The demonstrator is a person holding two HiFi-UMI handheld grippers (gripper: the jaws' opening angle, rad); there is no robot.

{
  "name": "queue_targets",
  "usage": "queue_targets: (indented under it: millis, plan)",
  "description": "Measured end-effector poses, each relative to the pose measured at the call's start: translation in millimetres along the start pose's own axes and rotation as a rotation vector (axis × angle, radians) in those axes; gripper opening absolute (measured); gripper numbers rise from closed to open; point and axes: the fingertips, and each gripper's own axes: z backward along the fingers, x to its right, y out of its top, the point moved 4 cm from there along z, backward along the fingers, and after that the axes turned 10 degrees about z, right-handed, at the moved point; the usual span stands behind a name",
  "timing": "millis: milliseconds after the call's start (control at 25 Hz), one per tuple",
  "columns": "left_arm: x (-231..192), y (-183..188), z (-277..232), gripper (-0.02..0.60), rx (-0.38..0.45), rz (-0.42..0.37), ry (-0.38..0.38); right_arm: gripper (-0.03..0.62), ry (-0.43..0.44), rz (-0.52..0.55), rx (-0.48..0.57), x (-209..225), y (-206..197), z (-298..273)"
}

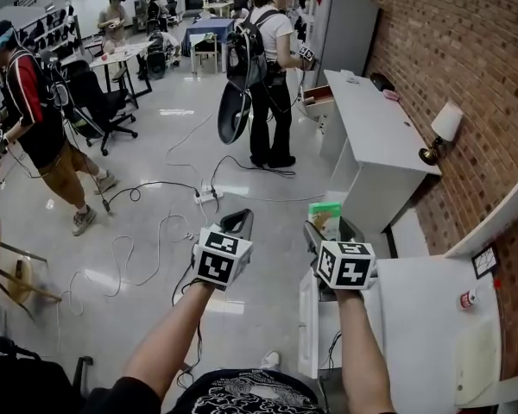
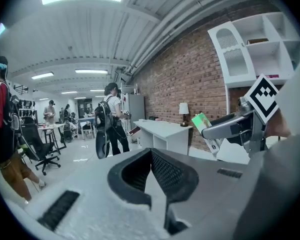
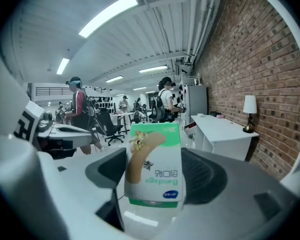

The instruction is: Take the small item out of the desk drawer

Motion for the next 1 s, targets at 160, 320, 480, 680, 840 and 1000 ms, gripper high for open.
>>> queue_targets:
  millis: [160, 320, 480, 680, 840, 1000]
  plan:
    - [-14, 6, 12, 0.005, 0.029, 0.009, 0.04, 0.344, 0.041, 0.027, 0.061, -22, 20, -5]
    - [-18, 6, 19, 0.005, 0.033, 0.013, 0.06, 0.344, 0.06, 0.064, 0.088, -34, 30, -7]
    - [-24, 7, 28, 0.005, 0.037, 0.014, 0.07, 0.344, 0.072, 0.072, 0.102, -45, 37, -7]
    - [-24, 5, 30, 0.005, 0.039, 0.017, 0.069, 0.344, 0.081, 0.074, 0.115, -50, 41, -5]
    - [-24, 5, 34, 0.005, 0.041, 0.016, 0.065, 0.344, 0.076, 0.081, 0.125, -53, 46, -1]
    - [-21, 5, 37, 0.005, 0.041, 0.014, 0.064, 0.344, 0.073, 0.084, 0.126, -53, 46, 4]
